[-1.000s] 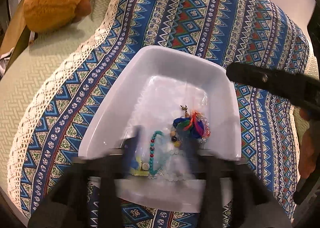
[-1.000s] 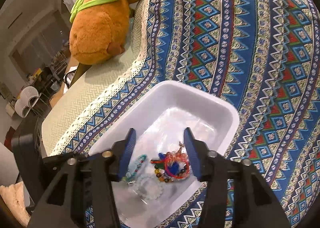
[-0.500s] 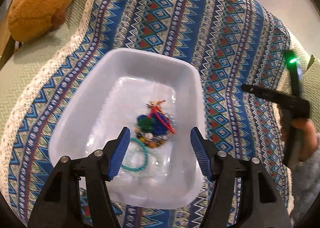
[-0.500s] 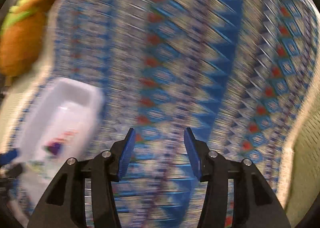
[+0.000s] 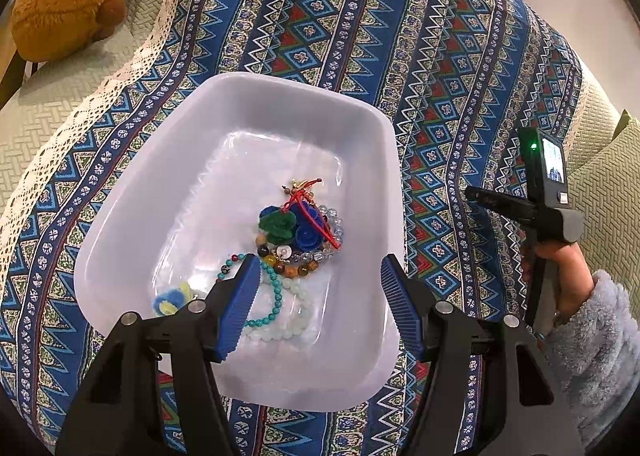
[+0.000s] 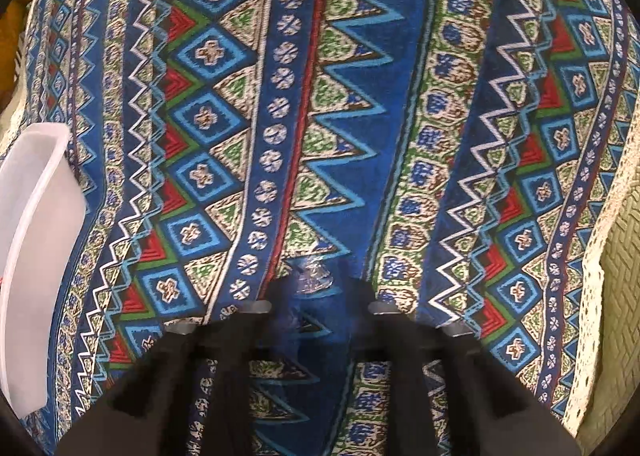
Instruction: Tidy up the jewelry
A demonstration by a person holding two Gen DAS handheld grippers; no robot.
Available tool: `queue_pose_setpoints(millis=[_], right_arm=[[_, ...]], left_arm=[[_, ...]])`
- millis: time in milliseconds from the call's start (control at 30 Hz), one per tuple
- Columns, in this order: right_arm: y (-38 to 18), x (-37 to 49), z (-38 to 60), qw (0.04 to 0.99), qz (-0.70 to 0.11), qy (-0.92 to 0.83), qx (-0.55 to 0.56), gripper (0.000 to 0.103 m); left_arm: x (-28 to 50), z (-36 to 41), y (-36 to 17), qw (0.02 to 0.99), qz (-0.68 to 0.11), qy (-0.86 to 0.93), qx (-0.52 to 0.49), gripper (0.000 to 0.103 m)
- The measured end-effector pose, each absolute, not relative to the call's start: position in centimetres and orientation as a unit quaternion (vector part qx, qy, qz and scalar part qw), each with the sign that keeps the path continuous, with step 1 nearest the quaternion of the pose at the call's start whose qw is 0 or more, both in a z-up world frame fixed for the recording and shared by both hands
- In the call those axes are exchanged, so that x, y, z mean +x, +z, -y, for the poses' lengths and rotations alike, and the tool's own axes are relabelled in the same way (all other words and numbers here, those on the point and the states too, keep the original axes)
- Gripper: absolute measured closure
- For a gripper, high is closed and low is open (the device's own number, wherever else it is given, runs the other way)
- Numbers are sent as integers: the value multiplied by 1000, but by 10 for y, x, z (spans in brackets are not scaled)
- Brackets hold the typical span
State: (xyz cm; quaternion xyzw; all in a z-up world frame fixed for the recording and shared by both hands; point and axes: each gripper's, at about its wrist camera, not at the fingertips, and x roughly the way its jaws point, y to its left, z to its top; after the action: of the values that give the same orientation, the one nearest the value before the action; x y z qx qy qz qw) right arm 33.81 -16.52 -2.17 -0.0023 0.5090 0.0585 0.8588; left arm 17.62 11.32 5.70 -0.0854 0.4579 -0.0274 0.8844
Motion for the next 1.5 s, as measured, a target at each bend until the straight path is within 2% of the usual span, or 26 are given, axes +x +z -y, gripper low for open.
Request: queue_pose_setpoints(millis=[133, 400, 633, 667, 733, 800, 1067, 1500], right_arm=[[-7, 339, 170, 861, -503, 73, 22, 88], [78, 305, 97, 872, -440, 214, 14, 88], [91, 292, 20, 856, -439, 272, -2, 87], [90, 292, 15, 856, -441, 272, -3, 85], [92, 290, 11, 854, -443, 272, -1, 66], [91, 285, 2, 854, -444, 270, 1, 62], [105, 239, 60, 875, -432, 217, 11, 62], [81, 68, 207, 887, -455, 55, 53, 61]], left_arm=[[174, -118, 60, 885, -456, -24, -92, 40], [168, -127, 60, 883, -458, -13, -104, 40], [161, -134, 60, 884, -457, 4, -93, 40], [160, -134, 60, 884, -459, 4, -92, 40], [157, -134, 59, 883, -460, 5, -91, 40], [154, -135, 59, 882, -462, 6, -88, 40], [133, -116, 70, 885, -460, -5, -73, 40], [67, -9, 75, 889, -453, -67, 6, 40]])
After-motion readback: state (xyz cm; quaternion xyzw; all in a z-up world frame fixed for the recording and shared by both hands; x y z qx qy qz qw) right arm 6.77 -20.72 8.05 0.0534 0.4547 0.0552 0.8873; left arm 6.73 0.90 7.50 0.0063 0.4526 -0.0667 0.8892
